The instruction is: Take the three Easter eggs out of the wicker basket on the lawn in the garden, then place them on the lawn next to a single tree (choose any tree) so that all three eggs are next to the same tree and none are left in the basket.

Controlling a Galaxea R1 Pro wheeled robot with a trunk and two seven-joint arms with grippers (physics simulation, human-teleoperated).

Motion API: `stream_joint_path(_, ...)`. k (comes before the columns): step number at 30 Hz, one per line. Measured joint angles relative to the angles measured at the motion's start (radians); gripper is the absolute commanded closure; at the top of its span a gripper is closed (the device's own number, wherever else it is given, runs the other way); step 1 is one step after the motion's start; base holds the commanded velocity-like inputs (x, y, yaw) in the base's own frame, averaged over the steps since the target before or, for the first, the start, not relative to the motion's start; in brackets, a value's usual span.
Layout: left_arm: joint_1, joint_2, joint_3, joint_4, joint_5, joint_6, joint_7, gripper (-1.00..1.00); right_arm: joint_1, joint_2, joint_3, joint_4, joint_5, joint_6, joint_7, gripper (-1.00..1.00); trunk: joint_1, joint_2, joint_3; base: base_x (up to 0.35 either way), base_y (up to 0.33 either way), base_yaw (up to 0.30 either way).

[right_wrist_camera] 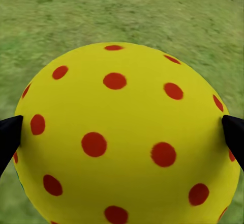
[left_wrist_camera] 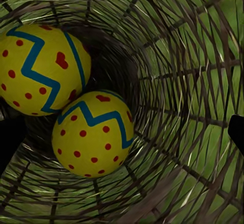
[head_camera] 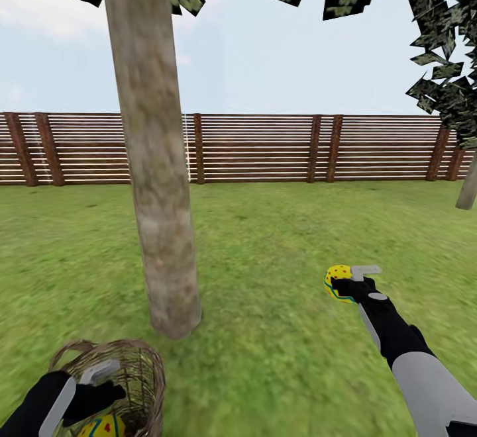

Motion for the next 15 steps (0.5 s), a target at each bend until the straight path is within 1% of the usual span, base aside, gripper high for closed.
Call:
stream_joint_path(4,0.000,-0.001,0.000,0.001,0.002,0.000,-0.001,-1.00,0.000,0.000,0.000,0.000,0.000,0.000,0.000,1.00,0.000,0.000,0.000,0.021,0.000,0.000)
stream_joint_path(8,0.000,0.000,0.000,0.001,0.001,0.000,0.000,-1.00,0.000,0.000,0.000,0.000,0.000,0.000,0.000,1.00,0.000,0.000,0.000,0.080,0.003,0.000)
stream_joint_path(13,0.000,-0.002,-0.001,0.001,0.002,0.000,0.000,-1.00,0.000,0.001,0.000,0.001,0.001,0.000,0.000,1.00,0.000,0.000,0.000,0.007,0.001,0.000)
stream_joint_path(15,0.000,-0.002,-0.001,0.001,0.001,0.000,0.001,-1.00,0.000,0.001,0.000,0.001,0.001,0.000,0.000,1.00,0.001,0.000,-0.008,0.000,0.000,0.000)
